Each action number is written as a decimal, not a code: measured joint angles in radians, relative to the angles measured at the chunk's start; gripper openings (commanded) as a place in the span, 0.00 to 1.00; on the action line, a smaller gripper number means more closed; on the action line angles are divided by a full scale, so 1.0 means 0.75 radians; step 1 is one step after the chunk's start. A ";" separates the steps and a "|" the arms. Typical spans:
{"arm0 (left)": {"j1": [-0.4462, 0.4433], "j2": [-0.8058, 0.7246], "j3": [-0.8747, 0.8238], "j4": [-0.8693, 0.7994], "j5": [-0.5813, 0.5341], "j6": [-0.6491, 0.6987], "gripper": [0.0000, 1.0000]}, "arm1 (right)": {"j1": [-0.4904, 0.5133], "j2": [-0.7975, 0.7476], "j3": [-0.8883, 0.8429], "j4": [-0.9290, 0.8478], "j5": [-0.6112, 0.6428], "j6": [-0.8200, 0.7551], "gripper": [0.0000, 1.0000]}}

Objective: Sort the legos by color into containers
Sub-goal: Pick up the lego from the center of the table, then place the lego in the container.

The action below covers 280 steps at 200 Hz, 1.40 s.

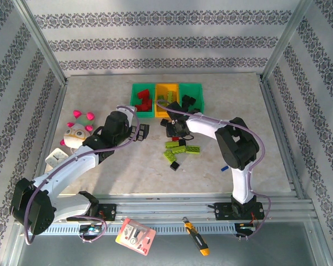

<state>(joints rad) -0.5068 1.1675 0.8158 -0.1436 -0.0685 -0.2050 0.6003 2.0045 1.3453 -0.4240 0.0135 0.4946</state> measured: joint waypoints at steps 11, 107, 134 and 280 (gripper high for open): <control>0.000 -0.005 -0.006 0.004 -0.003 0.000 0.99 | 0.000 -0.002 0.001 0.001 0.000 0.000 0.29; 0.000 -0.172 -0.217 0.089 0.032 0.031 0.99 | 0.063 -0.160 0.109 0.078 -0.016 -0.083 0.26; 0.000 -0.210 -0.249 0.097 0.046 0.035 0.99 | 0.070 -0.092 0.245 0.213 -0.015 -0.133 0.26; 0.000 -0.242 -0.306 0.113 0.081 0.034 0.99 | 0.070 0.651 1.025 0.615 0.087 -0.319 0.50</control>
<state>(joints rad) -0.5068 0.9863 0.5865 -0.0586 -0.0074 -0.1799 0.6525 2.4924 2.1139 0.0376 0.0788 0.2554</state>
